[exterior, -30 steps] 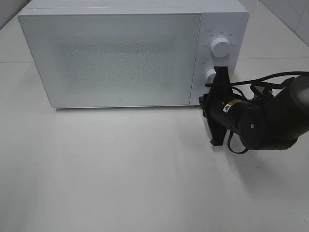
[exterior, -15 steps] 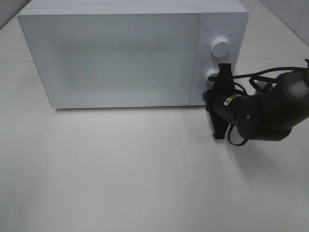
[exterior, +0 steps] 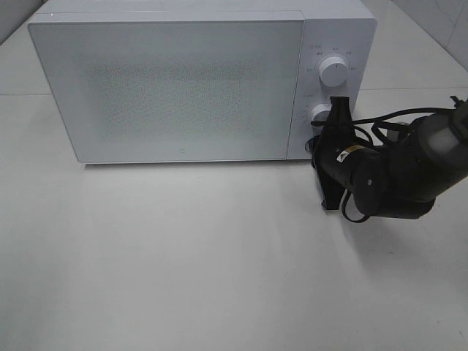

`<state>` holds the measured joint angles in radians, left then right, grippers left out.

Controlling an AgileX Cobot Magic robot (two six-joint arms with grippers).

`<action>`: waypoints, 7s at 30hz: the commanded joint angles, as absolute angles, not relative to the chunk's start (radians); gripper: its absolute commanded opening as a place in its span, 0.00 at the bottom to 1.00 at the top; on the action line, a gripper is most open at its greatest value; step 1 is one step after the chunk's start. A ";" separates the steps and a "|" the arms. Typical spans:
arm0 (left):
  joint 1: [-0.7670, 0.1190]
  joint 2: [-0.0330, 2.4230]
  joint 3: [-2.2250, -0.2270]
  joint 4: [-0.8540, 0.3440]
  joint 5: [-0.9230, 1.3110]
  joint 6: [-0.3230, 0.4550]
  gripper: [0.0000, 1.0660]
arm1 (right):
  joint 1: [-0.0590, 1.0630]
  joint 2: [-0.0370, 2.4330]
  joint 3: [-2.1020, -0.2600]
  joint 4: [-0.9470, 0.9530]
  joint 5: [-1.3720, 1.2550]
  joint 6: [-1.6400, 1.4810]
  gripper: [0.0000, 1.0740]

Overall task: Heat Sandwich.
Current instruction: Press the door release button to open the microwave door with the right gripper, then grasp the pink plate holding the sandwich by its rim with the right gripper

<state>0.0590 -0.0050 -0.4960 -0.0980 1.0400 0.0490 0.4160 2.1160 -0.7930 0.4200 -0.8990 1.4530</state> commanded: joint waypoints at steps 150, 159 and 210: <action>0.051 -0.031 -0.494 -0.098 1.036 0.042 0.92 | 0.409 1.432 -0.836 0.084 0.693 -1.114 0.95; 0.051 -0.031 -0.494 -0.098 1.036 0.042 0.92 | 0.488 1.458 -0.949 -0.075 0.727 -1.089 0.93; 0.051 -0.031 -0.494 -0.098 1.036 0.042 0.92 | 0.653 2.032 -1.559 -0.144 0.553 -1.070 0.85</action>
